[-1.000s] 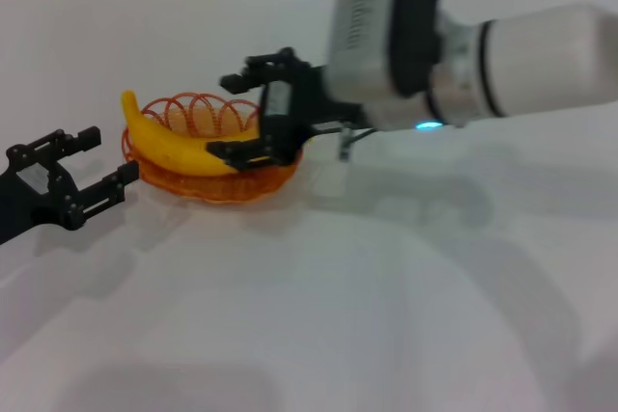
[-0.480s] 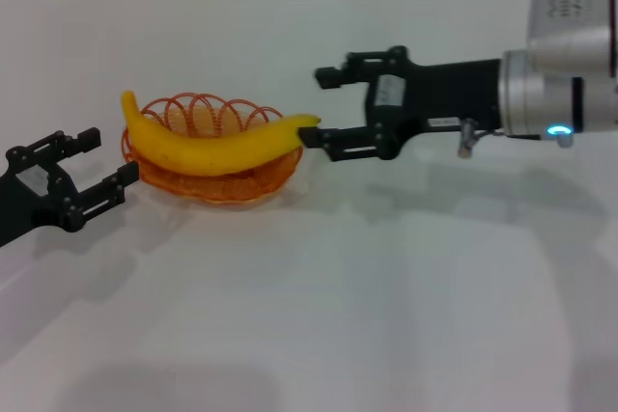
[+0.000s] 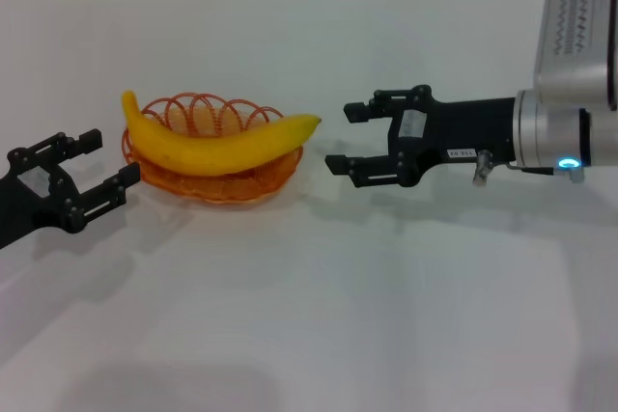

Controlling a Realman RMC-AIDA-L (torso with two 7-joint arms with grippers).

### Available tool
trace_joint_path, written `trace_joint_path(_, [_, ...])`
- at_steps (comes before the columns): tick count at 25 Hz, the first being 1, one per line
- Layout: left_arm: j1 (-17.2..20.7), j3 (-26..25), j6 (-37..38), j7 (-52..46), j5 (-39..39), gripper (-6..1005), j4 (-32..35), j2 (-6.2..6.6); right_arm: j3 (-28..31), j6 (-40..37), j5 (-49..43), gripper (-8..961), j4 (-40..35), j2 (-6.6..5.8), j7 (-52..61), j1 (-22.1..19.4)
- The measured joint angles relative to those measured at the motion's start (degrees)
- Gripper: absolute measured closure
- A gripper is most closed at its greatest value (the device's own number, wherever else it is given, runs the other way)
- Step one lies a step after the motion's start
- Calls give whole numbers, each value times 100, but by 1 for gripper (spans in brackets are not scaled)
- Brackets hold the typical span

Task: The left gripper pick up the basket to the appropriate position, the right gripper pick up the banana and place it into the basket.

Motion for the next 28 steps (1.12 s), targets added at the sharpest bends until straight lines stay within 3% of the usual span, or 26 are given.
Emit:
trace_joint_path(8, [-13, 0, -53, -16, 40, 322, -102, 4, 227, 85, -123, 202, 398, -10, -143, 19])
trace_joint_path(28, [18, 54, -284, -167, 220, 322, -224, 42, 236, 123, -144, 202, 571, -16, -131, -19])
